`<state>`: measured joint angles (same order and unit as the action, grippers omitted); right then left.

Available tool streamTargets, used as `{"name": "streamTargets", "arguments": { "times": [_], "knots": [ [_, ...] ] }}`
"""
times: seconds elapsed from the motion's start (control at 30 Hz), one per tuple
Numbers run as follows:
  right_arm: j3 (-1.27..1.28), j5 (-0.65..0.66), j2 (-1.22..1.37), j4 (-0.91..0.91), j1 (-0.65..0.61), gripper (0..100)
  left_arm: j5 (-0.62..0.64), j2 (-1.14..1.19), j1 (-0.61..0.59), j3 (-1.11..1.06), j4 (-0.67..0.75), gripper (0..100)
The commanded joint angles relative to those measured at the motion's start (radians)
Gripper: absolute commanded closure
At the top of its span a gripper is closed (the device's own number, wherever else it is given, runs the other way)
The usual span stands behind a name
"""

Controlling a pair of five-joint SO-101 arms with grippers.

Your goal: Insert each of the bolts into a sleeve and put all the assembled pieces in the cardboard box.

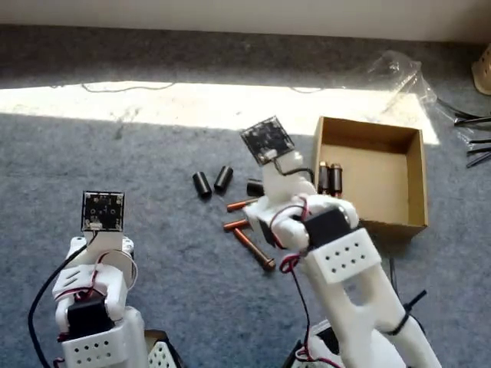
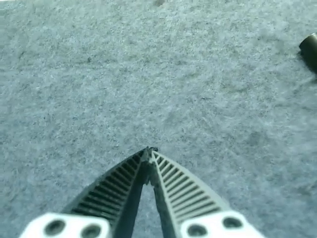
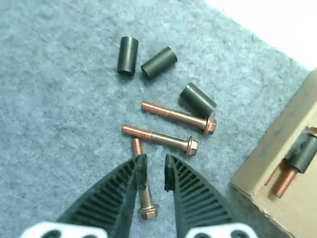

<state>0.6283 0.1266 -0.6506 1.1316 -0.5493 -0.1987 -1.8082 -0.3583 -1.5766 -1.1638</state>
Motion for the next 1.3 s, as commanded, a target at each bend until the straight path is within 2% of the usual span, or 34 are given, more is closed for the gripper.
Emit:
{"name": "streamTargets", "arguments": {
  "times": [0.0, 0.17, 0.33, 0.47, 0.63, 0.8, 0.97, 1.27],
  "knots": [
    [-0.177, -0.008, 0.202, 0.005, -0.082, 94.7, 0.008, -0.008, -0.018, -0.004, 0.021, 98],
    [-0.417, -0.008, 0.516, 0.030, -0.139, 94.6, 0.002, -0.008, -0.024, -0.007, 0.020, 99],
    [-0.796, -0.008, 0.826, 0.214, -0.140, 94.5, 0.000, -0.008, -0.030, -0.010, 0.023, 99],
    [-1.144, -0.008, 1.043, 0.357, -0.140, 94.3, 0.000, -0.008, -0.082, -0.010, 0.023, 99],
    [-1.547, -0.006, 1.285, 0.493, -0.140, 82.7, 0.000, -0.008, -0.088, -0.015, 0.037, 99],
    [-1.839, 0.051, 1.501, 0.559, -0.140, 84.1, 0.000, -0.008, -0.087, -0.028, 0.058, 99],
    [-1.992, 0.051, 1.627, 0.558, -0.140, 86.1, 0.000, -0.008, -0.087, -0.028, 0.057, 99],
    [-2.008, 0.049, 1.716, 0.552, -0.140, 86.8, 0.000, -0.008, -0.088, -0.028, 0.058, 99]
  ]
}}
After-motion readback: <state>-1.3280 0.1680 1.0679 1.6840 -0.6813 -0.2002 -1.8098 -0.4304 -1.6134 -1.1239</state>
